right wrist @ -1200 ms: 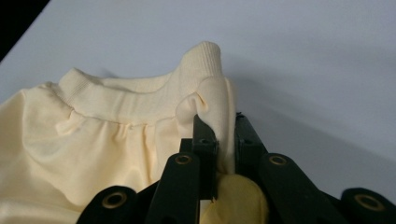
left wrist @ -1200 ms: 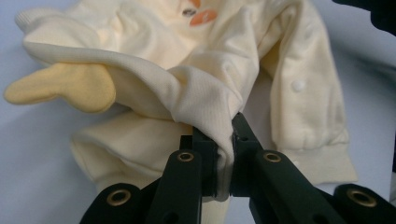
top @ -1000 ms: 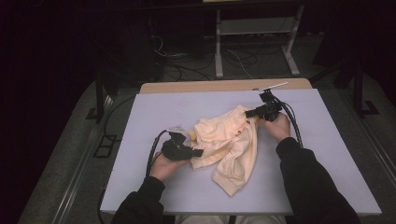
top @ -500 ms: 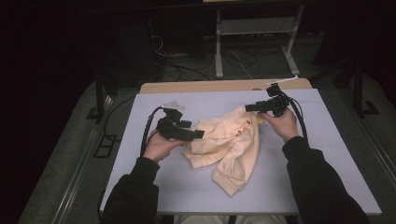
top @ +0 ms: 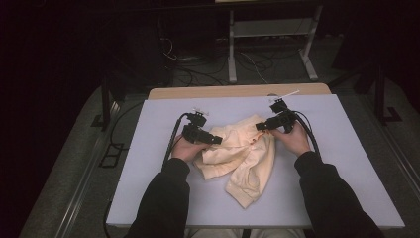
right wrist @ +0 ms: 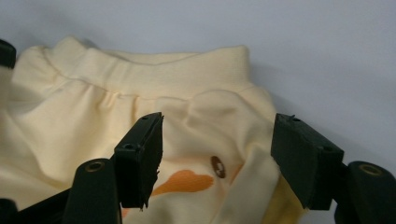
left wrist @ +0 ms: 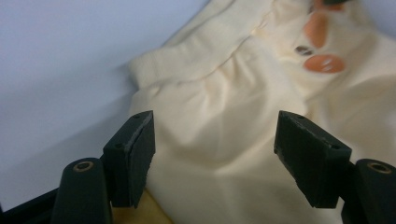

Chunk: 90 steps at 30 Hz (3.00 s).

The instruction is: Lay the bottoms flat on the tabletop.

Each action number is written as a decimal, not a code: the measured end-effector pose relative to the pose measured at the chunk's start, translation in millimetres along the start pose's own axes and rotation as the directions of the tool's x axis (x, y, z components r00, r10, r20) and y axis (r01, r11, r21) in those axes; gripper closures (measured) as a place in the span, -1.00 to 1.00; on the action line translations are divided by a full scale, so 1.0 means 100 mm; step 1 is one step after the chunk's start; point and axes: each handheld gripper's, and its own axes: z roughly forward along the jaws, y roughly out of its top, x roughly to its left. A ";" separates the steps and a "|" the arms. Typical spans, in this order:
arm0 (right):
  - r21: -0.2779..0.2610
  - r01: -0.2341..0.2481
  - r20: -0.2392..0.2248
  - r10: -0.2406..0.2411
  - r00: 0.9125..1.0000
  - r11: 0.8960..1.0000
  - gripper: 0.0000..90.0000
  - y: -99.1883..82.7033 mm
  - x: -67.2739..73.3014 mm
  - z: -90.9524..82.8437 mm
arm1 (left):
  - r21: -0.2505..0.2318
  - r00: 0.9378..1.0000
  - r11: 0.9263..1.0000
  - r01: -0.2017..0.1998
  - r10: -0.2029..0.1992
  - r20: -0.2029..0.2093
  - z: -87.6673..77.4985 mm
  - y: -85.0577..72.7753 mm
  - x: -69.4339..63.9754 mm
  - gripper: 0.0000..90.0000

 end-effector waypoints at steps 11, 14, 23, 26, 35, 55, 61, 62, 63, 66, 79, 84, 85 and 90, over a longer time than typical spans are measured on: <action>0.024 -0.018 0.027 0.017 0.999 1.000 0.54 -0.12 -0.11 0.11 | -0.027 0.996 0.996 0.081 -0.082 -0.028 0.06 -0.17 0.16 0.00; 0.031 -0.058 -0.023 0.059 0.998 0.998 0.74 -0.11 -0.12 0.12 | -0.013 0.991 0.992 0.127 -0.127 0.029 0.08 -0.16 0.19 0.44; 0.013 -0.239 -0.204 0.236 0.950 0.971 0.79 -0.12 -0.34 0.02 | -0.081 0.953 0.962 0.262 -0.245 0.175 0.03 -0.14 0.48 0.85; 0.002 -0.289 -0.276 0.279 0.920 0.957 0.79 -0.10 -0.40 -0.02 | -0.132 0.937 0.943 0.304 -0.272 0.217 -0.02 -0.05 0.58 0.85; -0.036 -0.342 -0.353 0.309 0.883 0.939 0.78 0.18 -0.49 -0.19 | -0.206 0.961 0.951 0.231 -0.190 0.201 -0.40 0.55 0.65 0.86; -0.058 -0.402 -0.316 0.365 0.876 0.914 0.78 0.51 -0.63 -0.17 | -0.208 0.992 0.970 0.124 -0.114 0.060 -0.29 0.91 0.70 0.86; -0.058 -0.361 -0.268 0.334 0.904 0.931 0.75 0.61 -0.54 -0.18 | -0.213 0.995 0.973 0.091 -0.098 -0.023 -0.29 0.92 0.65 0.85; -0.063 -0.353 -0.248 0.329 0.911 0.933 0.69 0.61 -0.54 -0.17 | -0.215 0.994 0.974 0.067 -0.085 -0.072 -0.29 0.91 0.63 0.83; -0.069 -0.349 -0.219 0.328 0.919 0.934 0.48 0.60 -0.53 -0.16 | -0.225 0.991 0.973 0.050 -0.076 -0.110 -0.28 0.90 0.60 0.69; -0.112 -0.333 -0.129 0.318 0.939 0.936 0.10 0.55 -0.50 -0.16 | -0.262 0.992 0.965 0.009 -0.041 -0.117 -0.25 0.82 0.54 0.14; -0.149 -0.231 -0.155 0.208 0.966 0.962 -0.80 0.36 -0.38 -0.25 | -0.261 0.999 0.965 0.030 -0.040 -0.036 -0.18 0.57 0.46 -1.00; -0.146 -0.206 -0.163 0.182 0.970 0.968 -0.96 0.29 -0.34 -0.27 | -0.282 0.999 0.958 0.040 -0.049 -0.024 -0.24 0.46 0.47 -1.00; -0.148 -0.206 -0.167 0.181 0.969 0.967 -0.97 0.28 -0.34 -0.28 | -0.287 0.998 0.957 0.043 -0.052 -0.022 -0.25 0.44 0.48 -1.00; -0.139 -0.199 -0.168 0.175 0.970 0.970 -1.00 0.22 -0.31 -0.32 | -0.313 0.998 0.948 0.055 -0.061 -0.010 -0.33 0.35 0.47 -1.00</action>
